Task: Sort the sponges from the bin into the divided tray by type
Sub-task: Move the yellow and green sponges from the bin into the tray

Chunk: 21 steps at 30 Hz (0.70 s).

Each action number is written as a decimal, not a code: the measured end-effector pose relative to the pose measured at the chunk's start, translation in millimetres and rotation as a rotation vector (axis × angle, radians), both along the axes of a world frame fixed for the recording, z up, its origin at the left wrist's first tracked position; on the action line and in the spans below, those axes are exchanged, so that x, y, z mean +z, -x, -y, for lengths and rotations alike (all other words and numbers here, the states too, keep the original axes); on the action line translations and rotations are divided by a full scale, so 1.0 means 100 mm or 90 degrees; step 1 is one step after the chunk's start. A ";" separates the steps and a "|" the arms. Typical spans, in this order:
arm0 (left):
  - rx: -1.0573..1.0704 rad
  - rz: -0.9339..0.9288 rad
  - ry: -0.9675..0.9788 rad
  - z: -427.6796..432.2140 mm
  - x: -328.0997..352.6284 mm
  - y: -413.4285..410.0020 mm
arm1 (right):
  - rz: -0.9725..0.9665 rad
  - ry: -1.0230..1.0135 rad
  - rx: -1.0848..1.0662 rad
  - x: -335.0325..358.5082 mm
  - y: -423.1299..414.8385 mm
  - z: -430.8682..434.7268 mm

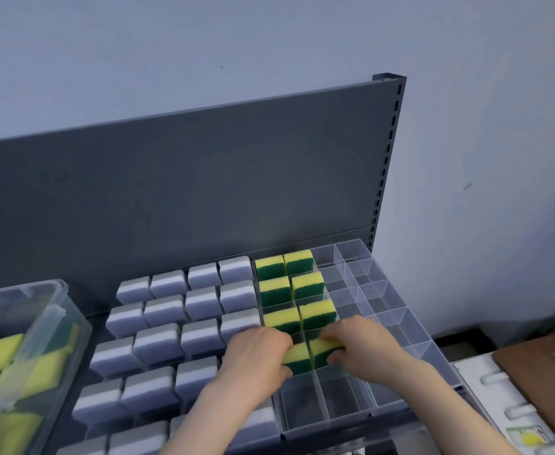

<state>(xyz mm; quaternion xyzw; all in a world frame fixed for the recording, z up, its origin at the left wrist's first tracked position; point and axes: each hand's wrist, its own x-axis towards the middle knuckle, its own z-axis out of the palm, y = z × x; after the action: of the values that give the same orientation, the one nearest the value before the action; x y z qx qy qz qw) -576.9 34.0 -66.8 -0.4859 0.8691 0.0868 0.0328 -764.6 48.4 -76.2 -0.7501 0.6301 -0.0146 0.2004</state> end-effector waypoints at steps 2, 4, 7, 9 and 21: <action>0.007 0.001 0.001 -0.01 -0.02 0.01 | -0.004 0.007 -0.004 -0.05 0.00 0.00; 0.013 0.008 0.002 -0.01 -0.03 0.03 | 0.001 0.011 -0.007 -0.07 0.02 0.00; 0.028 0.018 0.003 -0.04 -0.05 0.04 | 0.005 0.032 -0.001 -0.07 0.02 -0.04; 0.039 0.015 0.007 -0.05 -0.05 0.04 | 0.015 0.037 0.005 -0.07 0.03 -0.06; 0.151 -0.111 0.110 -0.23 0.18 -0.01 | 0.097 0.124 0.021 0.17 0.10 -0.11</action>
<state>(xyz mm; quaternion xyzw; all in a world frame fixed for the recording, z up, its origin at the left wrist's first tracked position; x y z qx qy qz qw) -576.2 57.2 -49.1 -0.5766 0.8095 0.0565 -0.0949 -774.6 59.4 -59.4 -0.7731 0.5961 -0.1291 0.1743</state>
